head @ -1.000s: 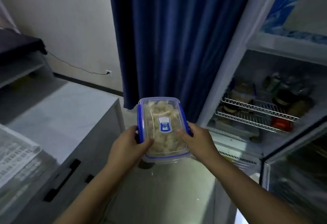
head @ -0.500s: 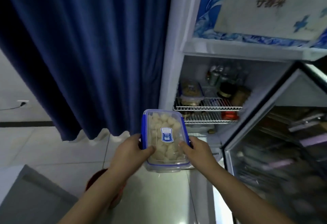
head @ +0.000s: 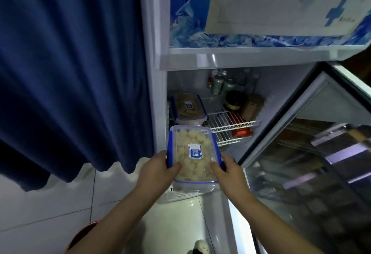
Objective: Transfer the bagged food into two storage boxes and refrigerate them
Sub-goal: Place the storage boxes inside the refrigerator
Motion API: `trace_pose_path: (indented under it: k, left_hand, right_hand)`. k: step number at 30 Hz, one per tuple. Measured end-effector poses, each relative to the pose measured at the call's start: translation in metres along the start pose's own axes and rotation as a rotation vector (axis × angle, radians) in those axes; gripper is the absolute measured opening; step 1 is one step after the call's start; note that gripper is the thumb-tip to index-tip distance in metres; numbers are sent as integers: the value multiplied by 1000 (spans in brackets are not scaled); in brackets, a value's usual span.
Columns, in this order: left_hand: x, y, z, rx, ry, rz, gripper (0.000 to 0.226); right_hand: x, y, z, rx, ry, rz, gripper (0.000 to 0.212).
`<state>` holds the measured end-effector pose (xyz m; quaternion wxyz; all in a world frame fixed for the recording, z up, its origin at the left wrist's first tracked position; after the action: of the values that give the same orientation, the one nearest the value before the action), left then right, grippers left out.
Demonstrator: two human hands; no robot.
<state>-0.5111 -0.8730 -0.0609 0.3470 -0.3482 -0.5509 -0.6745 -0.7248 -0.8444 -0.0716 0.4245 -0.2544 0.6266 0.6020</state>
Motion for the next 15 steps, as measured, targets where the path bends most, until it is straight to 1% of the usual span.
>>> trace_pose_path:
  k: [2, 5, 8, 12, 15]
  left_hand:
    - [10, -10, -21, 40, -18, 10, 11]
    - [24, -23, -53, 106, -22, 33, 14]
    - [34, -36, -86, 133, -12, 71, 13]
    - [42, -50, -128, 140, -17, 112, 32]
    - [44, -53, -153, 145, -43, 72, 40]
  right_hand:
    - [6, 9, -28, 4, 6, 7, 15]
    - [13, 18, -73, -13, -9, -8, 26]
    - [15, 25, -119, -5, 25, 5, 26]
    - [17, 29, -179, 16, 67, 65, 28]
    - [18, 23, -216, 0, 73, 72, 31]
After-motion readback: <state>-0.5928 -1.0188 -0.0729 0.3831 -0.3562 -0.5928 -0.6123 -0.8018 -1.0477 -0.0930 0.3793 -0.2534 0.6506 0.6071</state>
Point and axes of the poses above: each hand's wrist, its own z-axis away from the middle knuckle, its own y-axis out of the back of the hand, x = y × z, the point moved 7 cm from there along -z, towards the middle knuckle, and after that the axes turned 8 degrees about z, right-handed, at the moved point
